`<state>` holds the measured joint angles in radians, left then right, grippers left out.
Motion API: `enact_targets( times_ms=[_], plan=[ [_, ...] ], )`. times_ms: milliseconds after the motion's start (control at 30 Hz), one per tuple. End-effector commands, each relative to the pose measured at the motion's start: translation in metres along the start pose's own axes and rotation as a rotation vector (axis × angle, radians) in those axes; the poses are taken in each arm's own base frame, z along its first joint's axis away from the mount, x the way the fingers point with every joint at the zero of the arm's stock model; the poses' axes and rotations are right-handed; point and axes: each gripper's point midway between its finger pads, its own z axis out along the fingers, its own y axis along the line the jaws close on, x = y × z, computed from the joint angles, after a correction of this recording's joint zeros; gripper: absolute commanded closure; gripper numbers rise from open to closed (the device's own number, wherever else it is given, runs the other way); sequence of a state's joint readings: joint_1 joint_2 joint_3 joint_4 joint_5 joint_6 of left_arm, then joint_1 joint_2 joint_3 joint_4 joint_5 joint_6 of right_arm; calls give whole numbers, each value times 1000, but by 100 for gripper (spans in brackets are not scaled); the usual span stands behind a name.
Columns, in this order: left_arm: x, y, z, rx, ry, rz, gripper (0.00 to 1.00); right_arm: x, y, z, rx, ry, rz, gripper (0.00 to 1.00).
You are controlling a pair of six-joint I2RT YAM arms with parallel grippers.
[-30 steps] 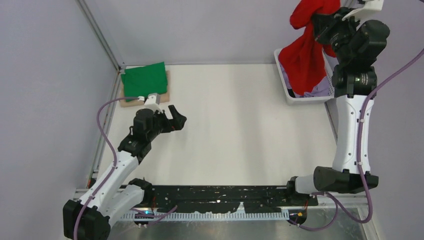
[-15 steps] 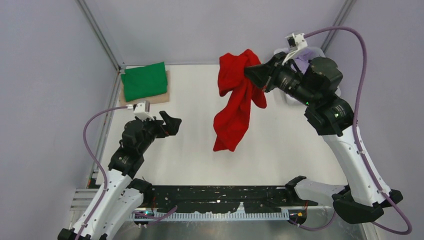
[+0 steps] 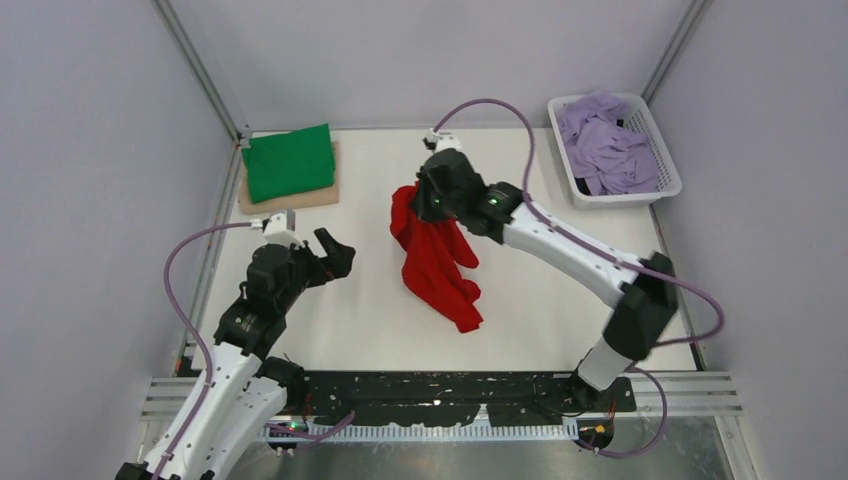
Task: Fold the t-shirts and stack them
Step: Move the tshirt to the center of the board, then flatten out the tshirt
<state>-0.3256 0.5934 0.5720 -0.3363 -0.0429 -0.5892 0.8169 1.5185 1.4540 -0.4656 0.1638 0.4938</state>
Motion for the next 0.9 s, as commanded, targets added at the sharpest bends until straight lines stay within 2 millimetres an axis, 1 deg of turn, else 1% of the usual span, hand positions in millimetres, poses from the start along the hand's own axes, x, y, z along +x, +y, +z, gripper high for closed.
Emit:
enact_targets(
  times_ms=[0,33,67,100,133,167,200,233,267,300,333,367,400,433,467,500,533,567,600,633,667,700,733,767,800,833,867],
  plan=[
    [-4,5,-9,-64,22,-22,0,-49,12,76,121,-122,99,82],
    [1,6,-10,-65,49,-23,0,-25,5,108,164,-44,64,73],
    [5,4,-11,-55,70,-27,0,-37,15,125,154,-61,62,67],
    [10,2,-11,-38,94,-30,0,-36,11,130,178,-43,39,50],
    [16,-2,-11,-13,116,-35,1,-48,17,135,175,-67,36,41],
    [23,-8,-12,25,143,-38,0,-52,12,133,195,-72,17,23],
    [30,-13,-12,58,165,-36,0,-58,11,128,195,-86,12,16],
    [38,-17,-12,81,188,-31,0,-66,6,126,190,-111,2,6],
    [45,-20,-12,101,207,-22,0,-64,-1,114,192,-112,-1,3],
    [52,-25,-11,121,226,-11,0,-72,-7,112,169,-146,14,0],
    [59,-30,-11,142,245,2,0,-59,-22,99,172,-132,22,2],
    [67,-36,-10,165,270,25,0,-65,-32,97,140,-165,63,4],
    [73,-39,-8,162,286,49,1,-41,-51,84,146,-131,74,4],
    [78,-39,-4,144,307,72,0,-11,-73,87,123,-89,98,4],
    [80,-40,-2,133,321,90,0,-20,-74,66,82,-128,111,5],
    [81,-39,2,118,328,98,0,10,-89,66,58,-76,112,5],
    [78,-37,8,89,318,107,0,7,-92,49,38,-96,98,4],
    [72,-32,15,52,295,119,0,40,-102,45,46,-26,83,5],
    [64,-26,23,1,258,125,0,53,-99,31,1,2,55,5],
    [49,-24,30,-42,216,121,0,71,-101,20,-20,30,48,4],
    [42,-17,37,-86,207,117,0,82,-93,15,-76,52,43,3],
    [26,-17,44,-102,192,114,0,103,-96,6,-92,85,45,2],
    [12,-14,52,-122,178,108,0,116,-93,2,-115,114,52,1],
    [0,-9,62,-142,165,95,0,132,-97,-4,-111,140,55,0],
    [-11,-3,75,-149,158,65,0,143,-97,-7,-104,164,55,0],
    [-21,1,88,-144,162,28,0,153,-99,-9,-95,181,54,2],
    [-32,12,101,-162,163,-19,1,160,-98,-10,-87,196,46,4]
  ],
)
